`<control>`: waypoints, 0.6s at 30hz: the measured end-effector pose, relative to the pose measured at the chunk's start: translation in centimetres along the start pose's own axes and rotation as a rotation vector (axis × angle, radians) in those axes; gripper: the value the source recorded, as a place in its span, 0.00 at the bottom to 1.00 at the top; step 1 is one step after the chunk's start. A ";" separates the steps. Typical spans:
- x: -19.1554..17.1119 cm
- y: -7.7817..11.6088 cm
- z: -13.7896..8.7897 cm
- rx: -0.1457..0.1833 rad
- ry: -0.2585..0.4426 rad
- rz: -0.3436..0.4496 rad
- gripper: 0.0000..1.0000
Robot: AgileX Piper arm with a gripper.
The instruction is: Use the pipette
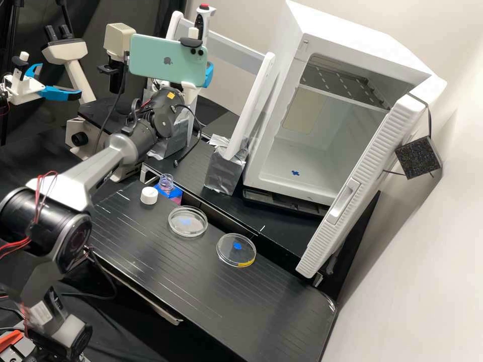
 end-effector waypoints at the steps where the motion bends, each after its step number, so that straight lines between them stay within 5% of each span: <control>1: 0.4 -0.1 0.2 0.003 -0.019 -0.004 0.00; 11: 1.9 0.1 0.3 0.008 -0.066 -0.008 0.00; 18: 1.9 1.0 -0.6 0.053 -0.045 0.020 0.00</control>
